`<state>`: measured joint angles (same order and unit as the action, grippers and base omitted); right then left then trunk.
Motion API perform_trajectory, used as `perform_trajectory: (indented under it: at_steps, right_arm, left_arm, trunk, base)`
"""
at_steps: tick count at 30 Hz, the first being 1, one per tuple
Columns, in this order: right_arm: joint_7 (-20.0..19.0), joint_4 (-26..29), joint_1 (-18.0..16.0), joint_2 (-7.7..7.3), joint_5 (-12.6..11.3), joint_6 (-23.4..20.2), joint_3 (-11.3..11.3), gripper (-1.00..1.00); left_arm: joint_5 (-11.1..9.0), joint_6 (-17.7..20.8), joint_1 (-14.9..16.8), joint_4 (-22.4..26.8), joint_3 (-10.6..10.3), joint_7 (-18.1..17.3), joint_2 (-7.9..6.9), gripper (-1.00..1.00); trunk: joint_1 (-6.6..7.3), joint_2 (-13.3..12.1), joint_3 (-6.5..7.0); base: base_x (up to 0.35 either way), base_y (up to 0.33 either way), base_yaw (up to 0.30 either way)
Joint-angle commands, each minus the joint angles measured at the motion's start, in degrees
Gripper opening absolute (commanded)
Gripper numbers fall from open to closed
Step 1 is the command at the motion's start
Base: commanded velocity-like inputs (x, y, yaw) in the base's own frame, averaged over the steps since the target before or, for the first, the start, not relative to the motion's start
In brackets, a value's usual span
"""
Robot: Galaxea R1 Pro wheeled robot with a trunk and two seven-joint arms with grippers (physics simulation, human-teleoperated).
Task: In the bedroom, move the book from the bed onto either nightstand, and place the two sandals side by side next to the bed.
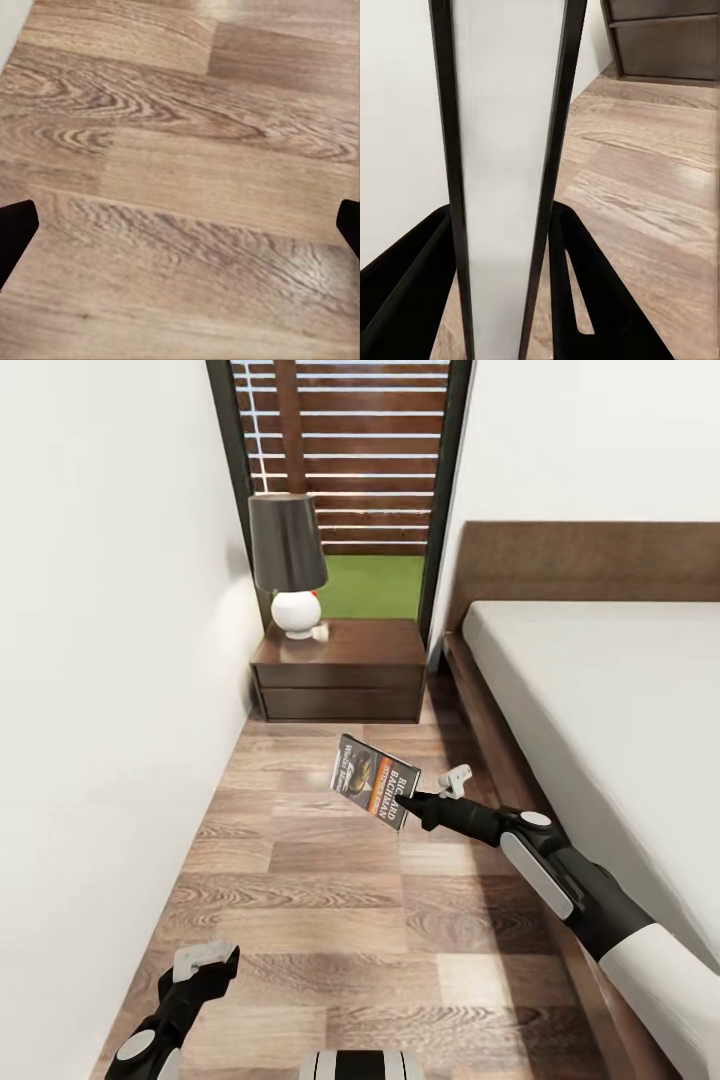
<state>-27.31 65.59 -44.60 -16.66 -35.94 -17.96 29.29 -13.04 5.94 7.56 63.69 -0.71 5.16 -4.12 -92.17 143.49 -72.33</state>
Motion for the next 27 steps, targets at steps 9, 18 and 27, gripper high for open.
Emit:
perform_trajectory:
  at_steps: [9,18,27]
  right_arm:
    - [0.4,0.1,0.0,-0.04,-0.6,-0.5,0.1,-1.00]
    - [0.2,0.1,0.0,-0.04,-0.7,-0.4,0.1,-1.00]
    - [0.2,0.2,0.0,-0.04,-0.7,-0.4,0.1,-1.00]
  left_arm:
    - [-0.5,0.3,0.0,0.1,-0.1,0.2,-0.01,1.00]
    - [-0.5,0.3,0.0,0.1,-0.1,0.2,-0.01,1.00]
    - [-0.5,0.3,0.0,0.1,-0.1,0.2,-0.01,1.00]
  trunk:
    - [-0.02,0.0,-0.05]
    - [-0.02,0.0,-0.05]
    - [-0.02,0.0,-0.05]
  base:
    - [0.333,0.000,0.000]
    - [0.333,0.000,0.000]
    - [0.333,0.000,0.000]
